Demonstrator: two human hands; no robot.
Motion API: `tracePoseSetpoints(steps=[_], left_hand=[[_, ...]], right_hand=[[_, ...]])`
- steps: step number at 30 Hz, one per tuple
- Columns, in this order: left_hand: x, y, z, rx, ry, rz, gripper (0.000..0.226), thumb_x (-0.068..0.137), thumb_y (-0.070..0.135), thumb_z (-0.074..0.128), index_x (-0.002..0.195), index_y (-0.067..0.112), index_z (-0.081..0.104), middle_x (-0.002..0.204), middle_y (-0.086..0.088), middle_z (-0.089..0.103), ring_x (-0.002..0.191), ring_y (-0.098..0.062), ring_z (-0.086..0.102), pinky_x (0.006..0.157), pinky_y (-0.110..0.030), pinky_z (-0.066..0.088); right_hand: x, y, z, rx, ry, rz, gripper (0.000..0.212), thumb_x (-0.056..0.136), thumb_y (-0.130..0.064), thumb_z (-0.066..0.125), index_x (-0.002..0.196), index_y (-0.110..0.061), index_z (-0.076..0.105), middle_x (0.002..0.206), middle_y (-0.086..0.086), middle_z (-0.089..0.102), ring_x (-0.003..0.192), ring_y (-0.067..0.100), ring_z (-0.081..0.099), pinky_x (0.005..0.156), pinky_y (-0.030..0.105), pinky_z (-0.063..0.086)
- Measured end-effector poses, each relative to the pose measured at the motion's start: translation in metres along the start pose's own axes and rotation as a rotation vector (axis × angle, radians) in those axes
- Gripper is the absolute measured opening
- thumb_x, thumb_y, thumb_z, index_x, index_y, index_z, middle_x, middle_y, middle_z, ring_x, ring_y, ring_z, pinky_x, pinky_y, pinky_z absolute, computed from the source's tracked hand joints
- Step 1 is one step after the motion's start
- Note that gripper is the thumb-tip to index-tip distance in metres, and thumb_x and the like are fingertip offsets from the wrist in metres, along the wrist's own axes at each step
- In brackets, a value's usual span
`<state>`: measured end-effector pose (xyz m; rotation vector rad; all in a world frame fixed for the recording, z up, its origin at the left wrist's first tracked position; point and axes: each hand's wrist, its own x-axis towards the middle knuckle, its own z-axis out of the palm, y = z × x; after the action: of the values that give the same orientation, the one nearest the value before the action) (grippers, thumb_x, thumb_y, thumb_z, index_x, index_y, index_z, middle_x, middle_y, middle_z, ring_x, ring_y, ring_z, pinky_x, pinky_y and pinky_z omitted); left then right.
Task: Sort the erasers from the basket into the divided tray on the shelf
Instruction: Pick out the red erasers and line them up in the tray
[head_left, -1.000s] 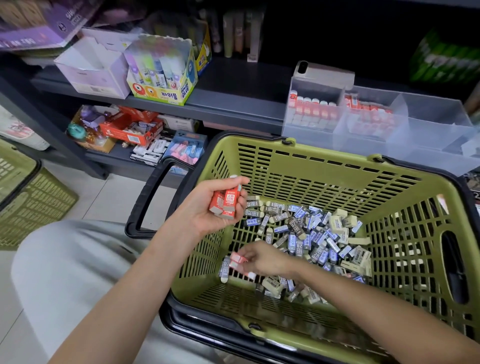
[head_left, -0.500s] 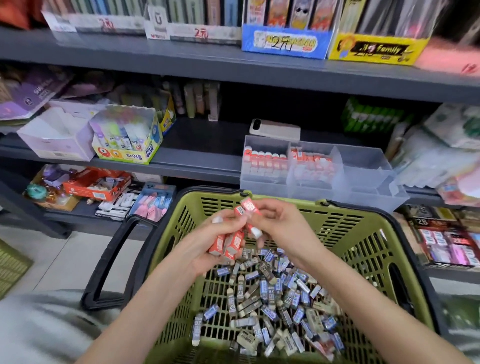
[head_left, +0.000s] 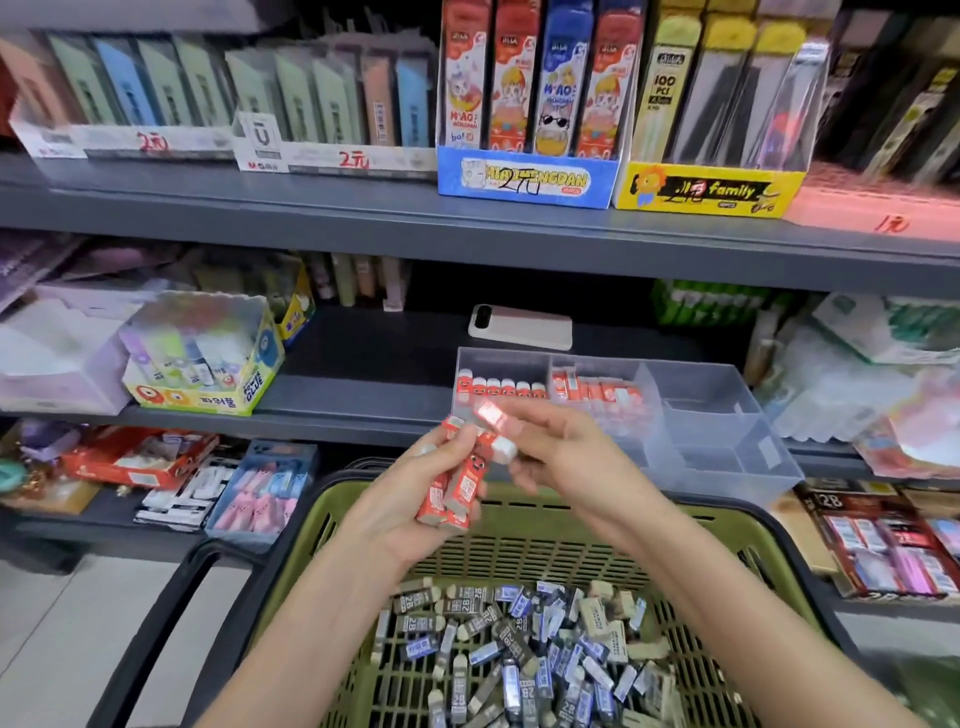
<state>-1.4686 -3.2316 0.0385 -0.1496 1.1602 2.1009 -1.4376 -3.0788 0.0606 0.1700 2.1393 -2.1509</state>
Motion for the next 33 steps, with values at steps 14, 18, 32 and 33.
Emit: tracePoseSetpoints(steps=[14,18,32,33], left_hand=[[0.044,0.032,-0.035,0.057,0.199,0.326,0.026,0.058,0.037,0.076,0.078,0.02,0.071,0.074,-0.007,0.061,0.054,-0.013,0.053,0.042,-0.022,0.044],[0.046,0.028,-0.039,0.088,0.188,0.318,0.022,0.057,0.038,0.076,0.073,0.024,0.074,0.076,-0.006,0.066,0.057,-0.013,0.057,0.044,-0.024,0.047],[0.054,0.034,-0.044,0.136,0.184,0.27,0.046,0.059,0.039,0.076,0.097,0.016,0.066,0.076,-0.005,0.068,0.057,-0.013,0.06,0.046,-0.024,0.048],[0.055,0.033,-0.044,0.128,0.184,0.264,0.046,0.058,0.039,0.077,0.096,0.016,0.066,0.075,-0.005,0.067,0.057,-0.013,0.06,0.046,-0.024,0.048]], right_hand=[[0.129,-0.011,-0.028,-0.988,0.067,-0.076,0.035,0.091,-0.038,0.056,0.074,-0.01,0.067,0.068,0.001,0.061,0.067,0.02,0.056,0.055,0.025,0.038],[0.139,-0.006,-0.025,-0.898,0.002,0.03,0.024,0.088,-0.028,0.063,0.079,-0.006,0.063,0.069,0.013,0.068,0.056,0.021,0.061,0.053,0.023,0.044],[0.129,0.009,-0.014,-0.877,0.199,-0.049,0.019,0.09,-0.011,0.056,0.102,-0.005,0.07,0.1,0.011,0.071,0.077,0.021,0.064,0.083,0.031,0.05],[0.123,0.006,-0.011,-0.914,0.241,-0.134,0.02,0.091,-0.019,0.055,0.099,-0.012,0.072,0.095,0.006,0.072,0.08,0.019,0.064,0.079,0.028,0.048]])
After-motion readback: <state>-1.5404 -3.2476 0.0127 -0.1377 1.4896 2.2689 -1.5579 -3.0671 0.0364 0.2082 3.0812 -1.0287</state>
